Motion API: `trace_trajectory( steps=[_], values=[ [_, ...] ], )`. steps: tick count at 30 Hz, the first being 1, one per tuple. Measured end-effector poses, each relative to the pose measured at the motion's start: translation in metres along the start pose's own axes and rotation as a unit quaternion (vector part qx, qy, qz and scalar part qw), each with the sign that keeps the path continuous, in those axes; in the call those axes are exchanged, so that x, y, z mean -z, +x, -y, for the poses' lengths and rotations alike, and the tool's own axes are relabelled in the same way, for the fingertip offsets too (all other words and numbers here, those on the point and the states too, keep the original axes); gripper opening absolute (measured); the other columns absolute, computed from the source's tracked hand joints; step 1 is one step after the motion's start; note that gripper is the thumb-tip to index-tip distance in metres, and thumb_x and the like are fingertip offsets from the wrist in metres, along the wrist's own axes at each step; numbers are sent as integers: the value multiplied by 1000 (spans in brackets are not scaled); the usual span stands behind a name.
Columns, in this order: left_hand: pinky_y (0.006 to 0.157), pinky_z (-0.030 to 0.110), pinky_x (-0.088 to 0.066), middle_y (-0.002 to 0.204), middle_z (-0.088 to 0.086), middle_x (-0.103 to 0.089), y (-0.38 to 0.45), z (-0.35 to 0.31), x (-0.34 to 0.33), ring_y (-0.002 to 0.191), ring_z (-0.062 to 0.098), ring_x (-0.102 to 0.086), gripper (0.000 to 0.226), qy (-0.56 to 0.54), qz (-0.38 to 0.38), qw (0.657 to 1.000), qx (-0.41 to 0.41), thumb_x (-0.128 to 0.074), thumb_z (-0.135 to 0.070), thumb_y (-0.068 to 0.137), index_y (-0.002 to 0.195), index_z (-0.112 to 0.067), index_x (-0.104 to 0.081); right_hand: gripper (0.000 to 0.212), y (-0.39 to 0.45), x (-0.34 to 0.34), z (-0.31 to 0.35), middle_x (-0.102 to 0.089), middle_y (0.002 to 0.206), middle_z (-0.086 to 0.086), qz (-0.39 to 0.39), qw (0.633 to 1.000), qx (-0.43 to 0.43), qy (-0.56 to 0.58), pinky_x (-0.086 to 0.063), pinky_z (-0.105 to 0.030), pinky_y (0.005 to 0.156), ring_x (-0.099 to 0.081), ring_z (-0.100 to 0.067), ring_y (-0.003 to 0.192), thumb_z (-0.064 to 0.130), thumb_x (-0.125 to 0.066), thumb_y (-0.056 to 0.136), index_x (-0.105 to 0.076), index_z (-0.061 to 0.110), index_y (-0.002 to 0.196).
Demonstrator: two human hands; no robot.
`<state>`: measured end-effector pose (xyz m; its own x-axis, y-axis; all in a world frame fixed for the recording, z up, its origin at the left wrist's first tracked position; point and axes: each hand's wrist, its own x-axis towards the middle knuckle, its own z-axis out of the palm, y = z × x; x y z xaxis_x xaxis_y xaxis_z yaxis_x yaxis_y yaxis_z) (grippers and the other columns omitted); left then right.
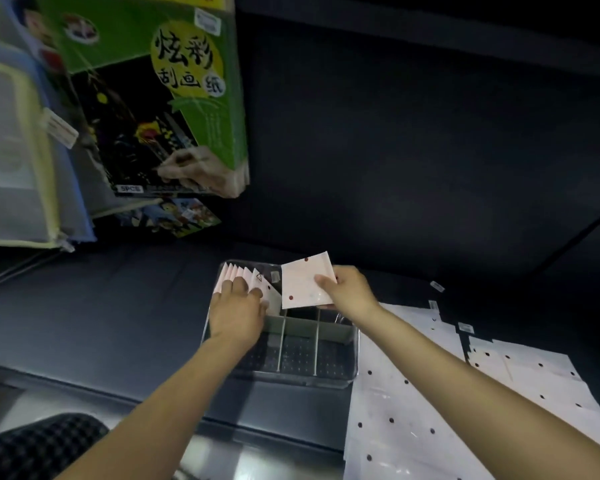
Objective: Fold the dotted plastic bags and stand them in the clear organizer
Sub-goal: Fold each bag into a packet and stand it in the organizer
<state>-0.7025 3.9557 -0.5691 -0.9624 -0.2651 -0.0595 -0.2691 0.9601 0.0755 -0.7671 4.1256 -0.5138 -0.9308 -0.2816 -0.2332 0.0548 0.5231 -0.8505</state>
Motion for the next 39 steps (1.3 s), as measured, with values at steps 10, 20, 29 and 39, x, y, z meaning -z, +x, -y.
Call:
trace_trajectory(
  steps=[10,20,29,39],
  values=[
    [96,35,-35,126,1,-49,0,0,-14,115,21,-39,37,-116,-68,991,1,-35,-33,99,126,-17,-54,25,48,-61,7,-66,101,-16,-1,952,5,-307,-46,-31,66,-63,-31,90,15,-43,95,-64,3,101],
    [88,30,-39,110,1,-59,-16,18,-28,101,21,-46,25,-218,-136,966,-41,-50,-16,94,116,-15,-62,64,58,-107,7,-61,119,-15,85,985,-122,-91,-46,-37,97,-58,-29,110,57,-34,94,-57,3,120],
    [90,34,-42,118,2,-56,-26,19,-30,107,22,-50,32,-264,-146,953,-20,-55,-21,93,124,-13,-53,69,61,-108,12,-60,120,-15,189,936,-205,217,-54,-30,84,-63,-21,97,48,-50,92,-35,-1,139],
    [92,40,-45,115,6,-57,-29,20,-38,111,25,-50,28,-266,-143,953,-23,-59,-16,90,118,-13,-60,50,65,-110,10,-61,106,-14,182,948,-205,161,-55,-28,78,-62,-19,85,34,-51,96,-44,-1,130]
  ],
)
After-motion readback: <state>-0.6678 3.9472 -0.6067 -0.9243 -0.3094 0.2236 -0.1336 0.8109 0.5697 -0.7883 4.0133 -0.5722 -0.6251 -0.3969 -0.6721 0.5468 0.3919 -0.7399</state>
